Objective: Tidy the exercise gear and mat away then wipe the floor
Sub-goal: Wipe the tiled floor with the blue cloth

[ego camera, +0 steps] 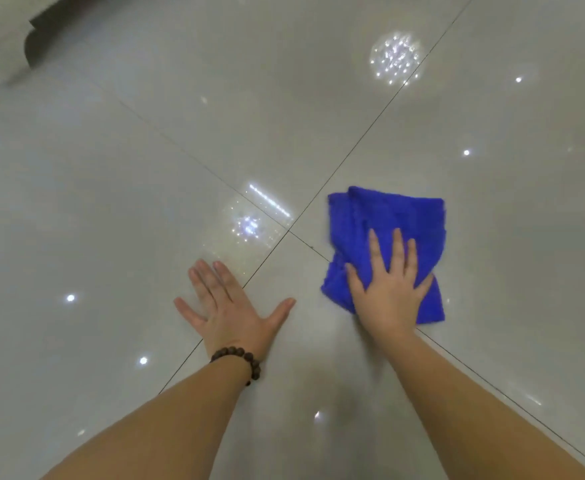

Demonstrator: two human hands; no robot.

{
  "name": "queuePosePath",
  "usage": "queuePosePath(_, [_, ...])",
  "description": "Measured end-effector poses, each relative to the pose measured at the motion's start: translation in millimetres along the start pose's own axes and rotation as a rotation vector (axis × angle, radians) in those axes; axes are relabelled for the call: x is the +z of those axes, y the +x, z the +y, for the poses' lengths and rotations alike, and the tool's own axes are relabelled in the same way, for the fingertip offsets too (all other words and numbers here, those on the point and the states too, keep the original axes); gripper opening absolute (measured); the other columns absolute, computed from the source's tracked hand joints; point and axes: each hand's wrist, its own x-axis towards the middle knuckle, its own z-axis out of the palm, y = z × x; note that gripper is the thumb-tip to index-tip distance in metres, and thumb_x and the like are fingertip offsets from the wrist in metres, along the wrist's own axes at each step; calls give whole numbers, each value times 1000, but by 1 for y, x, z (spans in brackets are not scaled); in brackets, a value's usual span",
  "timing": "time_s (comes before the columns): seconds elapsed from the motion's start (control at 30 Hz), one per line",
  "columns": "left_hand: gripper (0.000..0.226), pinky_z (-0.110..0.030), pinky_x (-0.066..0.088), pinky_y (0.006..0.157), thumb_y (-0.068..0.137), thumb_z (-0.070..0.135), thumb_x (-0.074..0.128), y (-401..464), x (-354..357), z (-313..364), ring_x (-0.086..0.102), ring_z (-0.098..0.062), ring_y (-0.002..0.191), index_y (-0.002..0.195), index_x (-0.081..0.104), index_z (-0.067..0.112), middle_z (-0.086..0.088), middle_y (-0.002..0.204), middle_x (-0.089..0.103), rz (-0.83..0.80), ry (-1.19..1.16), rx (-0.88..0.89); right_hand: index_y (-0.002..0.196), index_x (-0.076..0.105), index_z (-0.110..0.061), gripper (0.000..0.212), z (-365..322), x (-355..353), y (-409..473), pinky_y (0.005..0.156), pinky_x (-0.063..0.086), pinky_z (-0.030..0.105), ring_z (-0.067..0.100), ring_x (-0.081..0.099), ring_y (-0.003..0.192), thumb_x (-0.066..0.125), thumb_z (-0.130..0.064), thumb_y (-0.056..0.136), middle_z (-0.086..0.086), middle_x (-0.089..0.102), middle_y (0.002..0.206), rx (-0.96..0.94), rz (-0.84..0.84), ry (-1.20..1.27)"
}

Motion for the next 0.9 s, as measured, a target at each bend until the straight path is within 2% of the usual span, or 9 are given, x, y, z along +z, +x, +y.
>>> queuePosePath(0.1, [128, -63, -8, 112, 62, 96, 13, 2, 6, 0, -24, -27, 144, 146, -23, 6, -16, 158, -18, 33, -6, 4, 148, 16, -42, 65, -16, 15, -13, 112, 6, 59, 24, 9, 146, 29, -66, 88, -2, 15, 159, -374, -2, -87])
queuePosePath(0.23, [130, -61, -9, 113, 61, 97, 12, 0, 7, 0, -22, -26, 145, 149, -16, 5, -15, 158, -17, 59, -10, 13, 146, 16, -47, 64, 23, 4, 12, 114, 9, 58, 18, 7, 146, 22, -69, 86, -8, 12, 159, -559, -48, -90])
queuePosePath(0.4, [128, -61, -10, 113, 66, 94, 23, -6, 1, 3, -21, -25, 145, 150, -14, 4, -16, 158, -17, 76, -32, 6, 146, 7, -49, 63, 103, -5, -4, 114, 5, 55, 14, -3, 146, 29, -67, 89, -13, 0, 159, -227, -47, -4])
queuePosePath(0.47, [120, -63, -5, 113, 75, 85, 30, -24, 1, 15, -19, -28, 145, 149, -13, 2, -20, 158, -16, 92, -37, 17, 146, 2, -48, 64, 119, -4, -20, 114, 3, 56, 14, -7, 146, 29, -65, 90, -12, -5, 159, -178, -76, -7])
queuePosePath(0.53, [120, -62, -5, 114, 77, 81, 38, -64, 10, 46, -20, -30, 145, 148, -16, 1, -21, 156, -18, 90, -64, 125, 146, -1, -48, 65, 132, -4, -34, 114, 3, 57, 14, -9, 146, 27, -66, 90, -12, -8, 159, -154, -91, -3])
queuePosePath(0.63, [142, -57, -11, 113, 61, 87, 51, -163, 41, 110, -28, -31, 142, 142, -29, 2, -20, 153, -29, -139, -78, 324, 146, -3, -48, 66, 156, -9, -54, 114, 1, 57, 15, -11, 146, 27, -67, 90, -13, -12, 158, -128, -140, 19])
queuePosePath(0.73, [156, -62, -15, 111, 49, 88, 60, -233, 73, 148, -40, -33, 135, 131, -43, 4, -20, 146, -42, -376, -4, 334, 146, -7, -47, 68, 195, -15, -78, 114, 0, 56, 15, -12, 145, 24, -68, 90, -12, -14, 158, -85, -170, 11])
queuePosePath(0.83, [165, -66, -14, 108, 42, 90, 62, -240, 87, 157, -44, -37, 131, 130, -46, 2, -20, 137, -52, -411, 115, 284, 145, -10, -48, 68, 261, -15, -109, 114, -2, 54, 14, -14, 145, 21, -70, 88, -13, -16, 157, 4, -166, 11])
queuePosePath(0.9, [167, -66, -11, 109, 39, 91, 62, -237, 87, 159, -43, -38, 132, 131, -45, 2, -21, 139, -50, -415, 152, 264, 144, -10, -49, 68, 318, -16, -131, 114, -2, 53, 12, -15, 145, 23, -69, 88, -14, -16, 157, 110, -161, 34])
